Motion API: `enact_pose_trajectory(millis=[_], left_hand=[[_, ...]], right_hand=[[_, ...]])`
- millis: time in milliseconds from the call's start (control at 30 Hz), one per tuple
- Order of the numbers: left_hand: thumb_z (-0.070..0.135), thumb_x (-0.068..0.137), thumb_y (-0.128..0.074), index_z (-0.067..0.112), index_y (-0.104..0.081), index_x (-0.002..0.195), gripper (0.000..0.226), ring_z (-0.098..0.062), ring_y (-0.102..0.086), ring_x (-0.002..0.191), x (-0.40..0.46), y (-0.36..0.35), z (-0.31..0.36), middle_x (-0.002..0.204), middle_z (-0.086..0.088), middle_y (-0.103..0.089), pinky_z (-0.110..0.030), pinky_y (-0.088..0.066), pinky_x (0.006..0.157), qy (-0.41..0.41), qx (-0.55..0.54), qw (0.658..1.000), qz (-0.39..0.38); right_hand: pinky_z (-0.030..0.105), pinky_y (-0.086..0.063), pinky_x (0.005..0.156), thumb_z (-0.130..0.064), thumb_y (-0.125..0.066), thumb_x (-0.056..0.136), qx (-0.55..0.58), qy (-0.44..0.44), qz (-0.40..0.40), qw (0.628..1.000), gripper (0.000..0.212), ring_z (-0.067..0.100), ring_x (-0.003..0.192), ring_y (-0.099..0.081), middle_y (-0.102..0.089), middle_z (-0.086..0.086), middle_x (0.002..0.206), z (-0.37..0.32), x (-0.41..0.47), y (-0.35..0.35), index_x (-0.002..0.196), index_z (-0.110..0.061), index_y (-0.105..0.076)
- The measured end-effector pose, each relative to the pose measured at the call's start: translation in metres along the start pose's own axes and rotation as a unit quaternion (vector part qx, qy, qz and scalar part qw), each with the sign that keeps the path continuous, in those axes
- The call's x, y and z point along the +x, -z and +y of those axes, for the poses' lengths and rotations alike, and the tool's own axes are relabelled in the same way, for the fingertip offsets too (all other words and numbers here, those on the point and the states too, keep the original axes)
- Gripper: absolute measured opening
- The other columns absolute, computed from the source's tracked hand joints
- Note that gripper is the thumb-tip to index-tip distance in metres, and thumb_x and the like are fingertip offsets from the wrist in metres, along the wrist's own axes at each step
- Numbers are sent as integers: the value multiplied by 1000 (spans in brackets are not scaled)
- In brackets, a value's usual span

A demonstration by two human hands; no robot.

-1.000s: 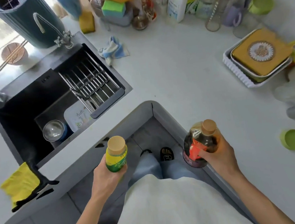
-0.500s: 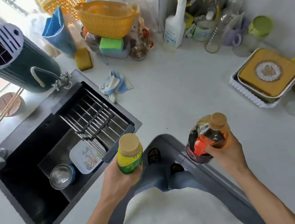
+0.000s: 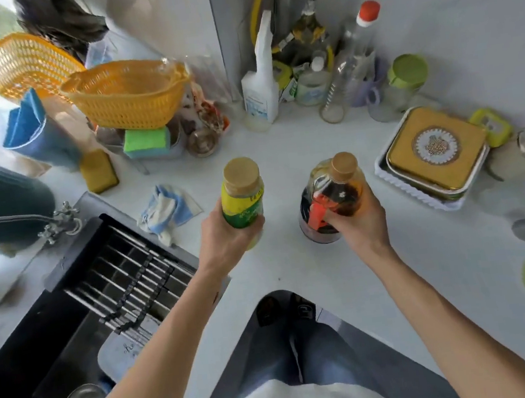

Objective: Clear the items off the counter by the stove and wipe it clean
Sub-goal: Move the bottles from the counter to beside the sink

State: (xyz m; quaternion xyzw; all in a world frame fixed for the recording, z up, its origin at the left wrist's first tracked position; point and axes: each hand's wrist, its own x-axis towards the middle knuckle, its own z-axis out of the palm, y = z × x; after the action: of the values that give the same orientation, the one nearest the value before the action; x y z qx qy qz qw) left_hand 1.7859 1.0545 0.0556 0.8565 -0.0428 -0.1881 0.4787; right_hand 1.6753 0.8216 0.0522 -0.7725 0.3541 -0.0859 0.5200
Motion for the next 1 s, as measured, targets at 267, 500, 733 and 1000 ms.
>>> enact_pose_trajectory(millis=[267, 500, 733, 1000], left_hand=[[45, 72, -87, 53, -57, 94, 38, 17, -65, 81, 66, -22, 4, 85, 46, -65, -4, -49, 61, -33, -3, 999, 40], [41, 72, -88, 45, -61, 105, 43, 7, -69, 84, 108, -38, 0, 92, 34, -71, -13, -57, 67, -45, -29, 998, 46], [38, 73, -87, 37, -64, 116, 48, 1, -71, 91, 135, -47, -3, 99, 20, -75, -29, -61, 80, -62, -50, 996, 48], [38, 73, -89, 42, -59, 123, 58, 10, -68, 97, 138, -51, -2, 103, 36, -70, -4, -50, 74, -69, -82, 993, 38]], right_hand=[[-1, -43, 82, -41, -93, 63, 13, 37, 3, 999, 68, -19, 102, -60, -67, -36, 108, -16, 71, -44, 117, -54, -55], [-5, -39, 76, -45, -92, 62, 15, 51, 2, 999, 61, -26, 95, -57, -63, -46, 100, -19, 114, -70, 108, -59, -54], [-5, -39, 74, -50, -93, 60, 23, 49, 8, 998, 71, -23, 95, -59, -70, -31, 104, -17, 143, -77, 122, -40, -61], [1, -45, 76, -62, -93, 54, 28, 28, -52, 998, 81, -22, 100, -60, -68, -36, 112, -19, 155, -74, 124, -52, -53]])
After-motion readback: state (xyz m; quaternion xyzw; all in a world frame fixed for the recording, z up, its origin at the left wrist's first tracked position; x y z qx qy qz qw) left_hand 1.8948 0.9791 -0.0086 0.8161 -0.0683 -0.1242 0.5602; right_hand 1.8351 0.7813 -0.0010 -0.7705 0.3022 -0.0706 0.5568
